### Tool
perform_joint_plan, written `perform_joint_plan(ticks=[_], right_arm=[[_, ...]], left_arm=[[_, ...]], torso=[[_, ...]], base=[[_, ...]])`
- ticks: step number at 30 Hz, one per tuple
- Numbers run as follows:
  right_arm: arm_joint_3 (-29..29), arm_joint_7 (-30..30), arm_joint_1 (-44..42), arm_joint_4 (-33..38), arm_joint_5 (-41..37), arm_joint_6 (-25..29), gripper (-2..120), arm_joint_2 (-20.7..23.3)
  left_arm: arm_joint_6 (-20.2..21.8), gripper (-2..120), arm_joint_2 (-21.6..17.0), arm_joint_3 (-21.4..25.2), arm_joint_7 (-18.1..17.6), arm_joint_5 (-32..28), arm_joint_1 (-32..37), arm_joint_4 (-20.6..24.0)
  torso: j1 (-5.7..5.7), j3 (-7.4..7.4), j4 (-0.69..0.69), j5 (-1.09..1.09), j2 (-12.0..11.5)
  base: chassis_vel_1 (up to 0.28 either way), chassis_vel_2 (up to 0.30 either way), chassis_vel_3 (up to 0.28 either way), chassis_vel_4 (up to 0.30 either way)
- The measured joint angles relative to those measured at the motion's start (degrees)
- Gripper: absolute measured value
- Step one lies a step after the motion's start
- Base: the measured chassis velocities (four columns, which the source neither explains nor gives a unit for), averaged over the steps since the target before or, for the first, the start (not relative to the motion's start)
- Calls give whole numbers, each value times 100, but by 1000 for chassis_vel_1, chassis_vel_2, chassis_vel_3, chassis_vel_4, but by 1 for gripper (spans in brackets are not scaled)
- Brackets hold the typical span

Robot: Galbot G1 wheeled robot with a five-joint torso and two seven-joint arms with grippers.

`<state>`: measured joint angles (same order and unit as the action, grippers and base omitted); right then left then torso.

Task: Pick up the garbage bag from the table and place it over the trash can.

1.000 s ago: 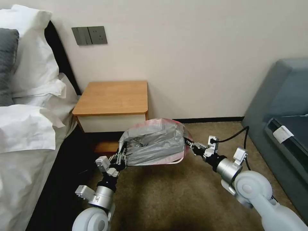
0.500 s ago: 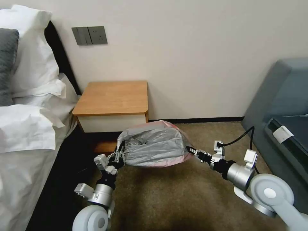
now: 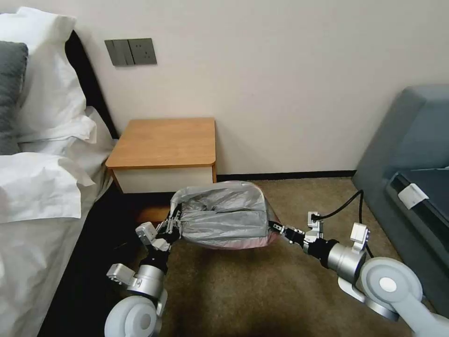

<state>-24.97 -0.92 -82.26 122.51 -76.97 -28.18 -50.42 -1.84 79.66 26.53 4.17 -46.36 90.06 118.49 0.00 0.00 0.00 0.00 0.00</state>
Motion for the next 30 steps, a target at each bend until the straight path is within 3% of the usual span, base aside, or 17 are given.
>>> perform_joint_plan(ticks=[7,21,30], right_arm=[[-39,246,-247,292,694,95,0,53],[-36,697,300,-616,966,233,0,-53],[77,1022,300,-798,1358,256,0,-249]], left_arm=[[68,9,6,-9,-111,-98,-53,-35],[146,9,-35,16,111,-243,98,59],[168,9,-3,-5,254,-323,154,159]], torso=[[0,0,-1,-1,0],[0,0,0,0,0],[0,0,0,0,0]], base=[[0,0,0,0],[0,0,0,0],[0,0,0,0]])
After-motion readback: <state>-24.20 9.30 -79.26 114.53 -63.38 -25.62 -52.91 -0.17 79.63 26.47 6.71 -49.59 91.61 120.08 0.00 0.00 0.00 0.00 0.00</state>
